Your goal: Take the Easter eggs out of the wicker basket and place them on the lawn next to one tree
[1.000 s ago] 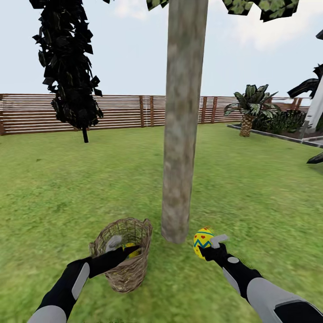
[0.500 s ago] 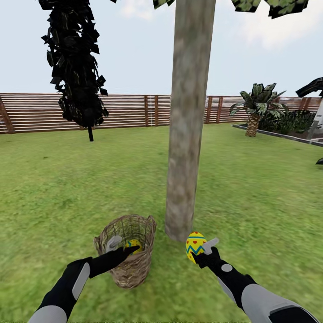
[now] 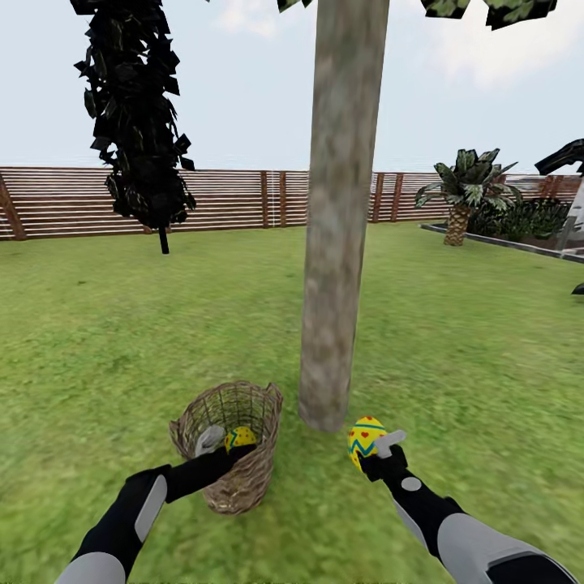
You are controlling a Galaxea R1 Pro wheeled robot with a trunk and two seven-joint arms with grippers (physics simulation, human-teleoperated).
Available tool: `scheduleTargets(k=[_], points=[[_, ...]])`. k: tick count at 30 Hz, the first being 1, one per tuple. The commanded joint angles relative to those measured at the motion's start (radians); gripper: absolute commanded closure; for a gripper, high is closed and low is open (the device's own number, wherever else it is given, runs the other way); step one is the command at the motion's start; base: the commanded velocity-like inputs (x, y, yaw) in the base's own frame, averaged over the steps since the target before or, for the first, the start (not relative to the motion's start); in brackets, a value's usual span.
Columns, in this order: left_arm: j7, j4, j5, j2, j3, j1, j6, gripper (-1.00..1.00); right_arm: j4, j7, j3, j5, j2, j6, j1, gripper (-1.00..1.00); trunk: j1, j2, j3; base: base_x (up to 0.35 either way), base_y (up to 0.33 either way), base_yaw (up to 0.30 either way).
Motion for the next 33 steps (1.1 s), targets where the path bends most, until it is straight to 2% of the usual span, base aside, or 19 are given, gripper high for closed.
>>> scheduleTargets(k=[1, 3, 6, 7, 8, 10, 11, 13, 19, 26, 33], points=[[-0.002, 0.000, 0.004, -0.001, 0.002, -0.001, 0.007, -1.00, 0.005, -0.019, 0.000, 0.009, -0.001, -0.001, -0.001, 1.00, 0.004, -0.008, -0.004, 0.000, 0.000, 0.000], [-0.030, -0.002, 0.004, 0.000, 0.001, -0.001, 0.008, -1.00, 0.016, -0.038, 0.000, 0.008, -0.007, 0.015, -0.003, 1.00, 0.011, -0.022, -0.010, 0.000, 0.000, 0.000], [-0.115, -0.020, 0.004, -0.001, 0.001, -0.001, 0.033, -1.00, 0.017, -0.042, 0.000, 0.011, -0.007, 0.072, -0.004, 1.00, 0.023, -0.043, -0.020, 0.000, 0.000, 0.000], [-0.127, -0.027, 0.004, -0.008, 0.000, -0.003, 0.046, -1.00, 0.017, -0.042, 0.000, 0.011, -0.007, 0.077, -0.004, 1.00, 0.027, -0.050, -0.023, 0.000, 0.000, 0.000], [-0.131, -0.042, 0.004, -0.033, -0.001, -0.008, 0.052, -1.00, 0.018, -0.042, 0.000, 0.010, -0.007, 0.080, -0.004, 1.00, 0.031, -0.057, -0.026, 0.000, 0.000, 0.000], [-0.128, -0.053, 0.003, -0.060, -0.006, -0.013, 0.054, -1.00, 0.019, -0.042, 0.000, 0.010, -0.006, 0.083, -0.004, 1.00, 0.038, -0.071, -0.032, 0.000, 0.000, 0.000], [-0.127, -0.055, 0.003, -0.065, -0.007, -0.015, 0.054, -1.00, 0.019, -0.042, 0.000, 0.010, -0.005, 0.087, -0.004, 1.00, 0.042, -0.078, -0.036, 0.000, 0.000, 0.000], [-0.130, -0.057, 0.004, -0.066, -0.007, -0.016, 0.053, -1.00, 0.019, -0.042, 0.000, 0.010, -0.004, 0.089, -0.004, 1.00, 0.050, -0.092, -0.042, 0.000, 0.000, 0.000], [-0.128, -0.050, 0.006, -0.067, -0.004, -0.016, 0.041, -1.00, 0.017, -0.042, 0.001, 0.014, -0.003, 0.088, -0.004, 1.00, 0.050, -0.092, -0.042, 0.026, -0.014, 0.000], [-0.129, -0.047, 0.006, -0.068, -0.004, -0.016, 0.042, -1.00, -0.006, -0.030, 0.002, 0.019, -0.004, 0.085, -0.004, 1.00, 0.050, -0.092, -0.042, 0.254, -0.201, 0.002], [-0.129, -0.045, 0.006, -0.081, -0.004, -0.016, 0.042, -1.00, -0.007, -0.038, 0.004, 0.026, -0.001, 0.085, -0.004, 1.00, 0.050, -0.092, -0.042, 0.256, -0.238, 0.258]])
